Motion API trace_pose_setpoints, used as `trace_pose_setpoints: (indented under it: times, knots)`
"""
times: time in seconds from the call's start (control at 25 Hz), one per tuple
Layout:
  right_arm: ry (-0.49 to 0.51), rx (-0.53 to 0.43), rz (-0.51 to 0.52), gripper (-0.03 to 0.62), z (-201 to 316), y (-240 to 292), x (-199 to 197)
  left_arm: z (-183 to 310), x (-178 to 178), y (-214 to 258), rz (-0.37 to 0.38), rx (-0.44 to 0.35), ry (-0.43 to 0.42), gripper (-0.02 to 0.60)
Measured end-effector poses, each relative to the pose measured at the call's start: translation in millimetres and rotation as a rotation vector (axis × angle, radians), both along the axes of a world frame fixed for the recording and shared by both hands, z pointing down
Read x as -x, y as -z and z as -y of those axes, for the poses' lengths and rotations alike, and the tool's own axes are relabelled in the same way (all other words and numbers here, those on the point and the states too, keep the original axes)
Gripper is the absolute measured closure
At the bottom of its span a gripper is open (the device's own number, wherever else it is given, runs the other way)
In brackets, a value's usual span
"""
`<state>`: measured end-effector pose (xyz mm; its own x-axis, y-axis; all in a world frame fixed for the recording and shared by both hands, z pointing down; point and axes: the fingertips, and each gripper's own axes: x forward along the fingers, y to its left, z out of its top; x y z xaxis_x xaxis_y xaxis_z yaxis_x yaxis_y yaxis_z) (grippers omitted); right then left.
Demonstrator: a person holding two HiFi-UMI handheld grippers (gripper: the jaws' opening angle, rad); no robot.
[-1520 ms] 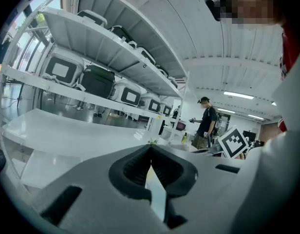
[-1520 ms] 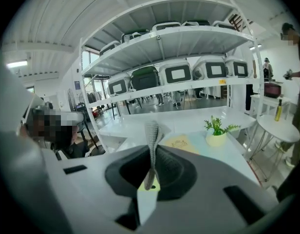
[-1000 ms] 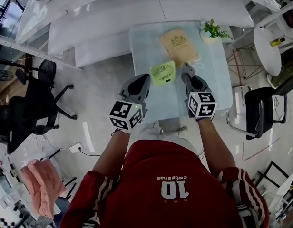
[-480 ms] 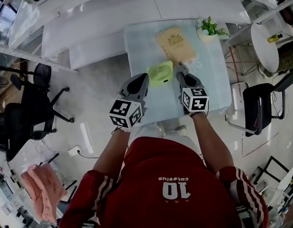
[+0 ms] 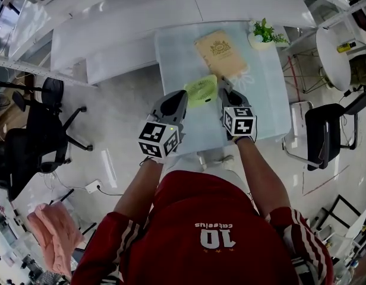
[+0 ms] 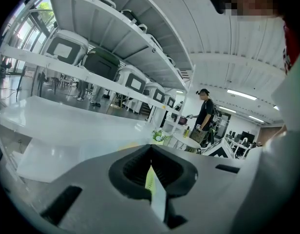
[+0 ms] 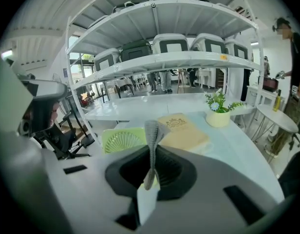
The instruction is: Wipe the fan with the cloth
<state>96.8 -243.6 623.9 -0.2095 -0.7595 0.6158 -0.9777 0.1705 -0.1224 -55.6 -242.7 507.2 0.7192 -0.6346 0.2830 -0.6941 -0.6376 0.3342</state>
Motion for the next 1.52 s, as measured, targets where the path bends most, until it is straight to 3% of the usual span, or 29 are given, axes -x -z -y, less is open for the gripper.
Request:
trace_pose_setpoints:
  times: [1.52]
  knots:
    - [0.056, 0.017, 0.022, 0.572, 8, -18, 31, 1, 38, -17, 0.024, 0.032, 0.111, 0.577]
